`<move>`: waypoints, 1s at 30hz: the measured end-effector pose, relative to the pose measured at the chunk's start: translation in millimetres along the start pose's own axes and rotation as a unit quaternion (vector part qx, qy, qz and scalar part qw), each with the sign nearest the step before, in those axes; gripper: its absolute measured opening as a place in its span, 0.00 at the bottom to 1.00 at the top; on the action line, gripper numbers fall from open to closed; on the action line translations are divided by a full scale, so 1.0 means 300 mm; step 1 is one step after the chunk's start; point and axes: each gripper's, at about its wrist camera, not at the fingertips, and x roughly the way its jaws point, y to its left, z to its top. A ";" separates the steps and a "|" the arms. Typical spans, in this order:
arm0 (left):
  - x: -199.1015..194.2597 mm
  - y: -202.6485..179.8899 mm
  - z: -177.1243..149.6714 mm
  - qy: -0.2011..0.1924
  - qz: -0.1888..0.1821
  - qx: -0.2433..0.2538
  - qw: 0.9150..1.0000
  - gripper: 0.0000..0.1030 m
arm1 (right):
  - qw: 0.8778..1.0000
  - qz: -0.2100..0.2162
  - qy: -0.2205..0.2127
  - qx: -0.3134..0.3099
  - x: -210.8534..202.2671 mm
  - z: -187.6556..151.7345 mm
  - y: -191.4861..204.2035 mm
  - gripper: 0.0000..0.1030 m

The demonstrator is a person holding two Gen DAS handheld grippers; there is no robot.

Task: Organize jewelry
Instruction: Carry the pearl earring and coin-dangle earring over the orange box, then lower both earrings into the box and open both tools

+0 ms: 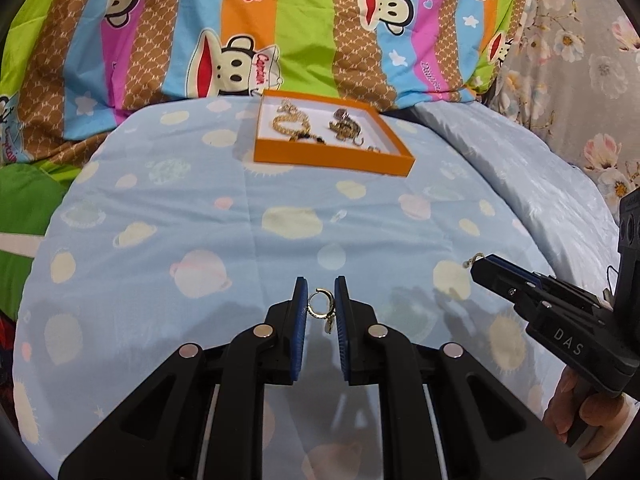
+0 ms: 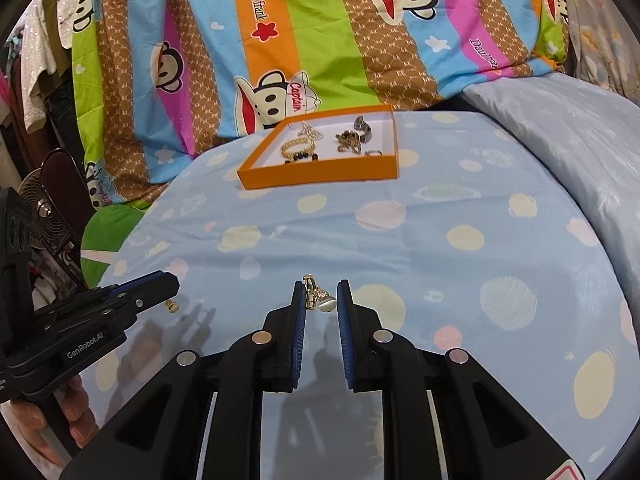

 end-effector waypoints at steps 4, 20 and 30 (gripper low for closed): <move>-0.005 -0.015 0.059 -0.018 -0.004 0.006 1.000 0.13 | 1.000 0.002 -0.012 -0.007 -0.003 0.056 0.001 0.15; 0.160 -0.066 0.369 -0.053 0.006 0.053 0.997 0.13 | 0.999 0.011 -0.033 -0.017 0.159 0.340 -0.023 0.15; 0.382 -0.078 0.548 -0.050 0.023 0.068 0.996 0.13 | 1.000 0.015 -0.020 0.002 0.351 0.471 -0.076 0.15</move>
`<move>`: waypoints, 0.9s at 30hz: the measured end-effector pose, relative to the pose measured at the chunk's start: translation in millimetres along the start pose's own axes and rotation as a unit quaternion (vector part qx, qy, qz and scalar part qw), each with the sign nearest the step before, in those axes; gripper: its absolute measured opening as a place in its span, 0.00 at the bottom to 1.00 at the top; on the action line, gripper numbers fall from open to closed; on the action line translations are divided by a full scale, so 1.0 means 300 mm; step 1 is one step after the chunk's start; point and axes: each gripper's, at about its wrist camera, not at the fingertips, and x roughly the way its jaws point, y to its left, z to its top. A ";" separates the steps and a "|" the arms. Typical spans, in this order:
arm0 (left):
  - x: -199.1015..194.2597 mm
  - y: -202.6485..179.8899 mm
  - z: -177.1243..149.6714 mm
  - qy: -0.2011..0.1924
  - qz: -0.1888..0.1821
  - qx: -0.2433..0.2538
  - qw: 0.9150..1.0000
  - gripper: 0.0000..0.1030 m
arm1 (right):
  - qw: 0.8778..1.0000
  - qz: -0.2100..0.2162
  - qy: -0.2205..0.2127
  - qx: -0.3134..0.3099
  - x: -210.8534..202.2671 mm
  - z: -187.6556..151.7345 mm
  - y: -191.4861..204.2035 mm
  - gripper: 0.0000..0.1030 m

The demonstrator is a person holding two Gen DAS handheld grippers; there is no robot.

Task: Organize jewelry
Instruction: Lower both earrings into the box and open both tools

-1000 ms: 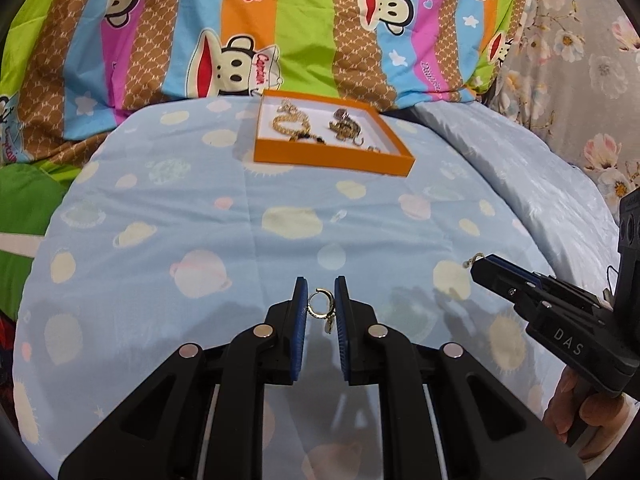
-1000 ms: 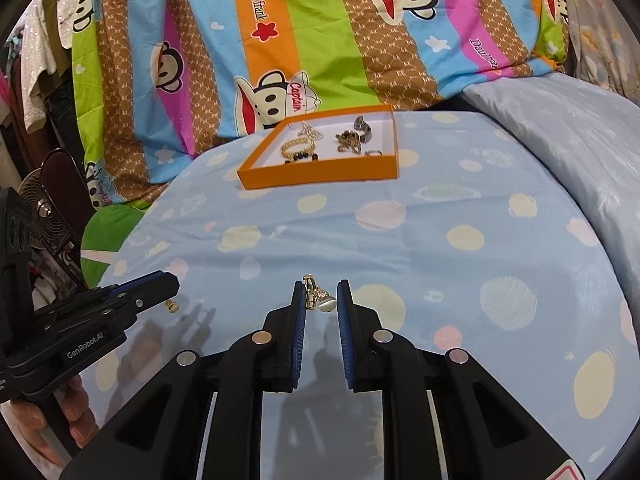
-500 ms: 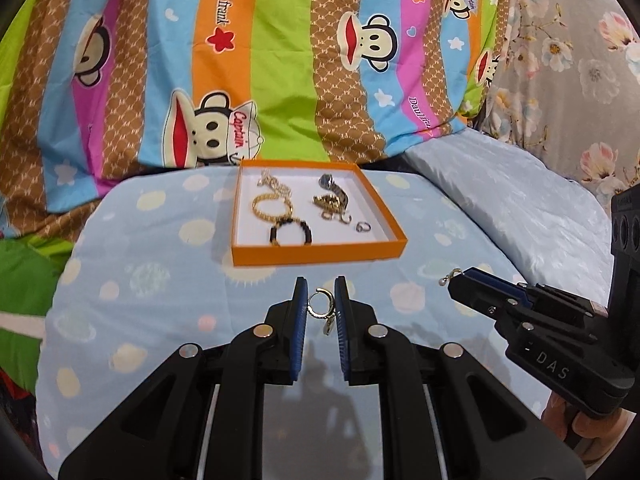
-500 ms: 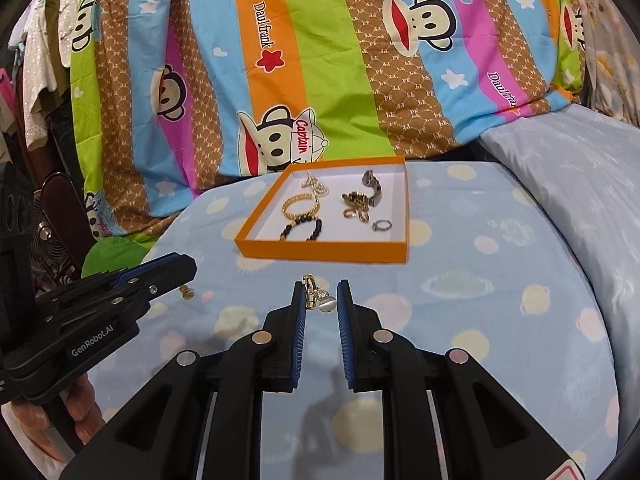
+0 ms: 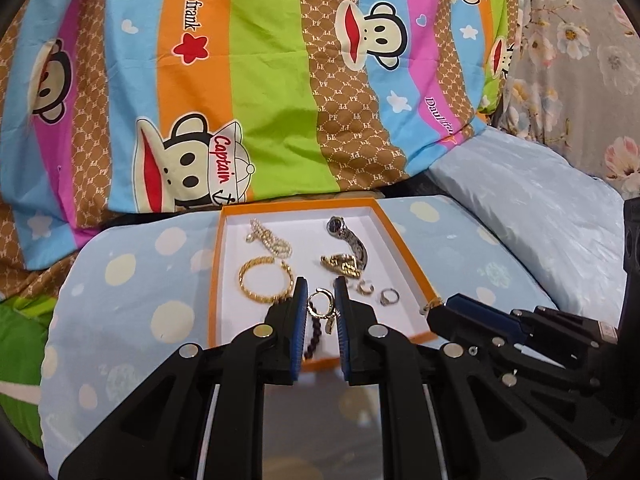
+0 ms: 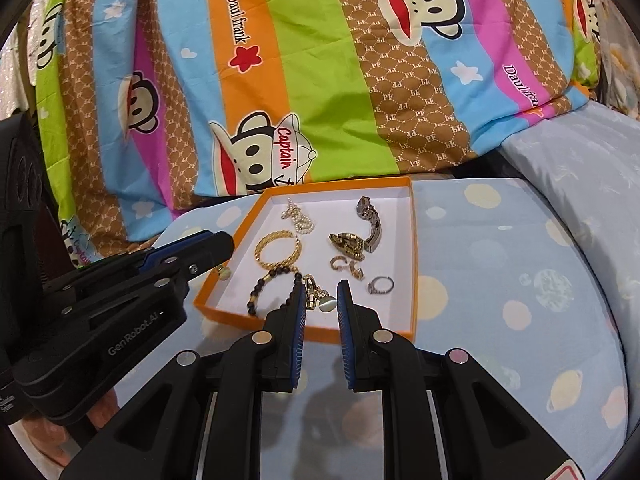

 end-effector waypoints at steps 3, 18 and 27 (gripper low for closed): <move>0.057 0.001 0.023 0.003 0.001 0.001 1.000 0.13 | 1.000 -0.001 0.002 0.000 0.046 0.022 -0.009 0.15; 0.298 0.076 0.064 0.032 0.002 -0.044 0.999 0.12 | 0.999 0.009 0.042 -0.009 0.259 0.046 -0.024 0.15; 0.359 0.105 0.045 0.051 -0.012 -0.063 0.997 0.16 | 0.998 0.008 0.054 -0.007 0.305 0.026 -0.035 0.16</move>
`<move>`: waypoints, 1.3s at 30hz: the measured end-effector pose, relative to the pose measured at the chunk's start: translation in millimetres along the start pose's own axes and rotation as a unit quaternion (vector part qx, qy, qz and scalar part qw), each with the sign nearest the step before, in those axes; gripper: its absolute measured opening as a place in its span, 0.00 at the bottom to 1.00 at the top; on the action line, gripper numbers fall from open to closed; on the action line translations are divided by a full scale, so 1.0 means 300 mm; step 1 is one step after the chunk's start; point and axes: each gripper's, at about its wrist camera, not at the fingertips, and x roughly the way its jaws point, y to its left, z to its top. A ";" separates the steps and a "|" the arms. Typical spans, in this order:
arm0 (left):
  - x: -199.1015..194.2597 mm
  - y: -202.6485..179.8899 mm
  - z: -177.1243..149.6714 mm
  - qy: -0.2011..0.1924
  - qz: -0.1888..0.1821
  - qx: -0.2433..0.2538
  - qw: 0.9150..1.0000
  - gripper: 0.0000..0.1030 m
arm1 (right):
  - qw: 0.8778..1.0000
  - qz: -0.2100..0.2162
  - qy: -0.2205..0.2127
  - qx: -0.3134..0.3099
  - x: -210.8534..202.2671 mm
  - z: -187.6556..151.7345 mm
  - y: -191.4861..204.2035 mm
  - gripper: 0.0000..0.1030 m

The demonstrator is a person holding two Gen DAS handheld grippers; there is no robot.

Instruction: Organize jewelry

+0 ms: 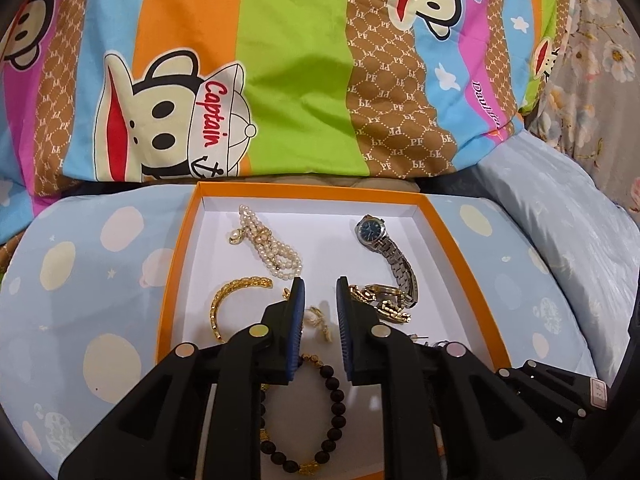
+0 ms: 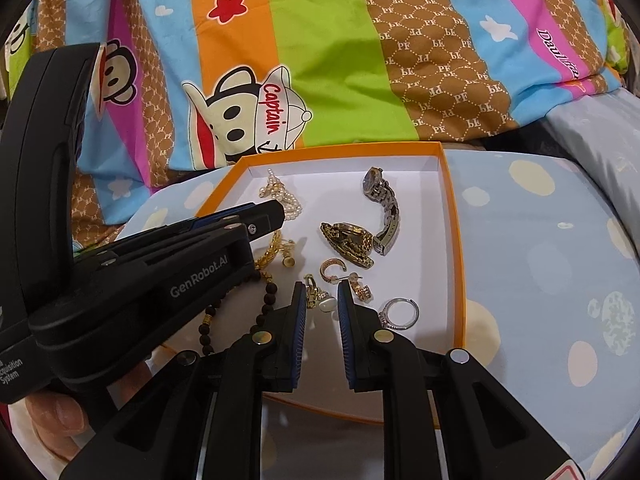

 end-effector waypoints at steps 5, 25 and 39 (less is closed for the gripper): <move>-0.029 0.027 0.007 -0.012 0.000 -0.017 1.000 0.28 | 1.000 0.003 -0.012 0.008 -0.015 0.001 -0.011 0.17; -0.207 0.103 -0.144 -0.021 0.042 -0.028 0.999 0.35 | 0.998 -0.048 -0.032 -0.028 -0.110 -0.084 0.029 0.36; -0.246 0.068 -0.279 -0.009 0.064 0.008 0.998 0.35 | 0.998 -0.054 -0.019 -0.025 -0.146 -0.163 0.044 0.34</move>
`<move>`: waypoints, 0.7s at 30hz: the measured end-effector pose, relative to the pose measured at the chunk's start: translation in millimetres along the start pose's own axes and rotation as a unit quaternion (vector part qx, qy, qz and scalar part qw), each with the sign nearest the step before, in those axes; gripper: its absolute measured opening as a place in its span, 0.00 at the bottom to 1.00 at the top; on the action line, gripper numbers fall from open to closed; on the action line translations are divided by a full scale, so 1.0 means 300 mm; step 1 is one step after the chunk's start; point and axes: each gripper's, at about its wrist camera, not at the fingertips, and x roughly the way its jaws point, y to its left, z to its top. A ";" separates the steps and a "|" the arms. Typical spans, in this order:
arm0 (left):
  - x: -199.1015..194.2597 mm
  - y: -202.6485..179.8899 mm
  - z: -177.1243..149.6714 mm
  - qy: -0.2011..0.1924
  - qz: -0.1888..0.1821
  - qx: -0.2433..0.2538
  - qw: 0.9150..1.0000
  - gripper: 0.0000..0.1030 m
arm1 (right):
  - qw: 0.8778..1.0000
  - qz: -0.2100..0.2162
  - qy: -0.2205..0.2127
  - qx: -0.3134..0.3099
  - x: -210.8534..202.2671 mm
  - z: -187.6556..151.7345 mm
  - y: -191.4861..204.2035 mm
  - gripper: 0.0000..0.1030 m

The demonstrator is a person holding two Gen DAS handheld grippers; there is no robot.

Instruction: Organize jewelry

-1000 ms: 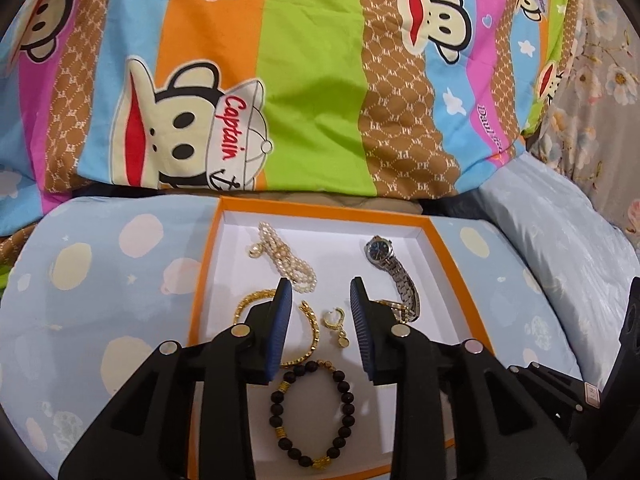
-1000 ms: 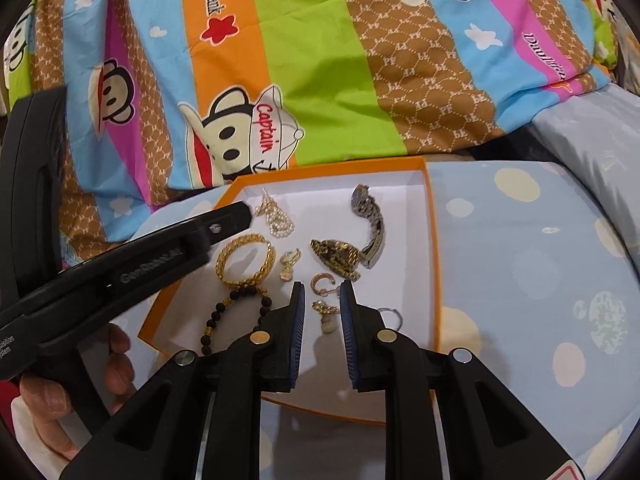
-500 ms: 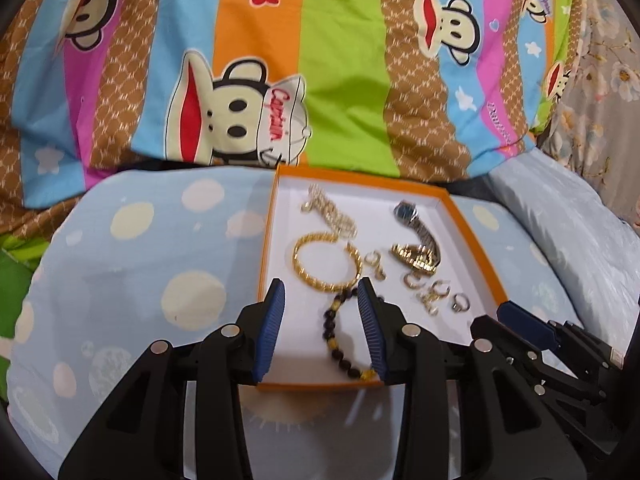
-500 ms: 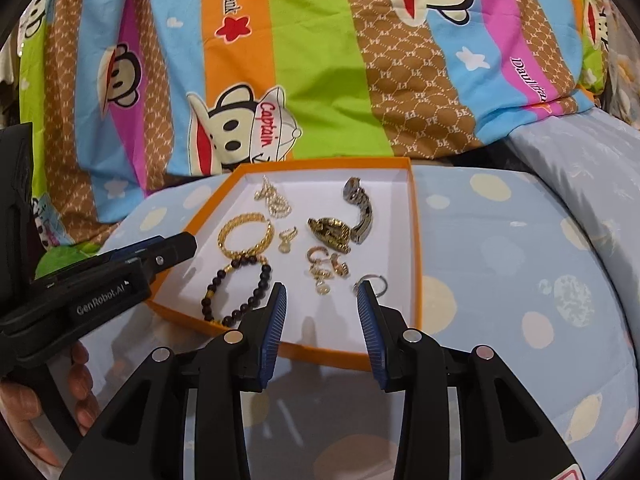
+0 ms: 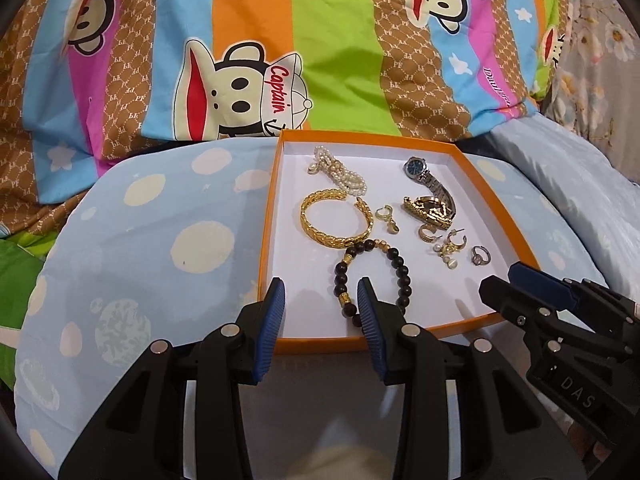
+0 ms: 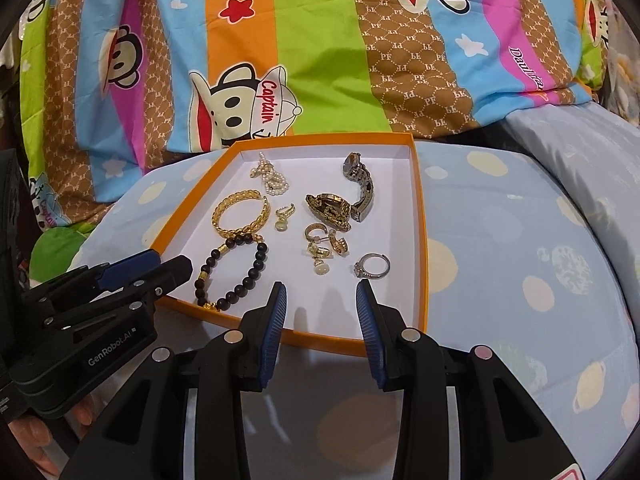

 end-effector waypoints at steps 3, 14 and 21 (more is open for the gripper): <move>-0.039 -0.004 -0.034 0.003 -0.008 -0.002 1.000 0.35 | 1.000 0.001 0.001 -0.001 -0.042 -0.041 0.011 0.34; -0.182 -0.028 -0.160 0.003 -0.017 -0.007 1.000 0.35 | 1.000 -0.002 -0.001 -0.001 -0.186 -0.179 0.042 0.34; -0.243 -0.037 -0.168 -0.029 0.006 -0.022 0.999 0.47 | 0.999 -0.011 -0.046 0.023 -0.267 -0.191 0.061 0.47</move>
